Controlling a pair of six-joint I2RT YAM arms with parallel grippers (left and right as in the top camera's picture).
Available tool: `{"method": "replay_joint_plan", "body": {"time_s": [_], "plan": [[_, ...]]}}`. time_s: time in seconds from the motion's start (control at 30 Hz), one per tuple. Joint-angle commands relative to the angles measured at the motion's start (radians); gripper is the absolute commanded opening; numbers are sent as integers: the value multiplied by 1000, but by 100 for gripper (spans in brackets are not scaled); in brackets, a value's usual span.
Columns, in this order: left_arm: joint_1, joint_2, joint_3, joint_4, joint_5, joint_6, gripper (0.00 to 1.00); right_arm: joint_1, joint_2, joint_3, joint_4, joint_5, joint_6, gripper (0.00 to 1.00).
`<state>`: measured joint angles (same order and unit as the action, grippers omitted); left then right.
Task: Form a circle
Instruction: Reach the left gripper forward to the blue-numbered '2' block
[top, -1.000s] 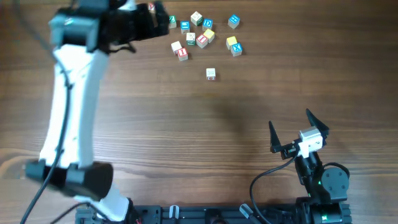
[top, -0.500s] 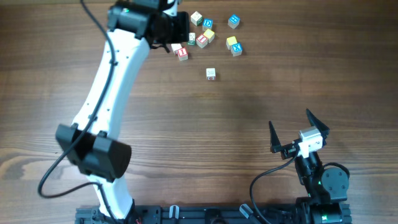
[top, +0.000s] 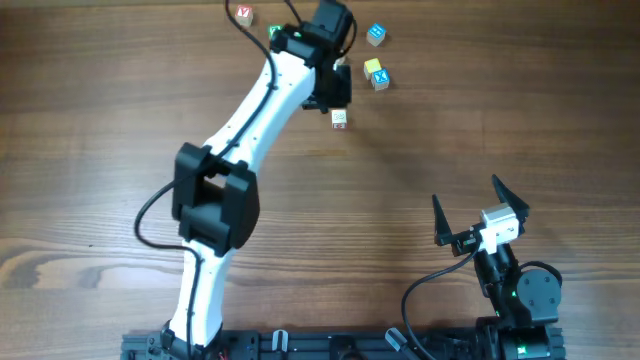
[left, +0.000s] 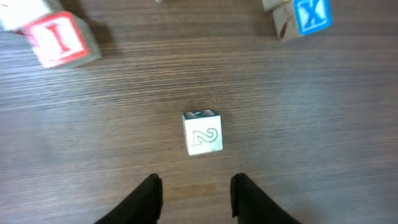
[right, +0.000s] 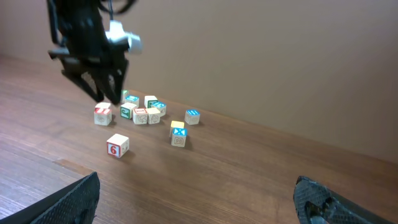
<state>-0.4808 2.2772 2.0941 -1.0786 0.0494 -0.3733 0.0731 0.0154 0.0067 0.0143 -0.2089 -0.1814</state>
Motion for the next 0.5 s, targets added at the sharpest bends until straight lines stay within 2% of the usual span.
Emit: {"method": "replay_joint_plan", "body": {"time_s": [0.0,0.33,0.47], "plan": [[-19,72,13,27,-18,-6,48,0,-6,-2,2,-1,-2,100],[-30,151,11,77,-25,-5,56,0,-6,-2,2,-1,-3,100],[-31,160,11,95,-25,-5,55,0,-6,-2,2,-1,-3,100]]}}
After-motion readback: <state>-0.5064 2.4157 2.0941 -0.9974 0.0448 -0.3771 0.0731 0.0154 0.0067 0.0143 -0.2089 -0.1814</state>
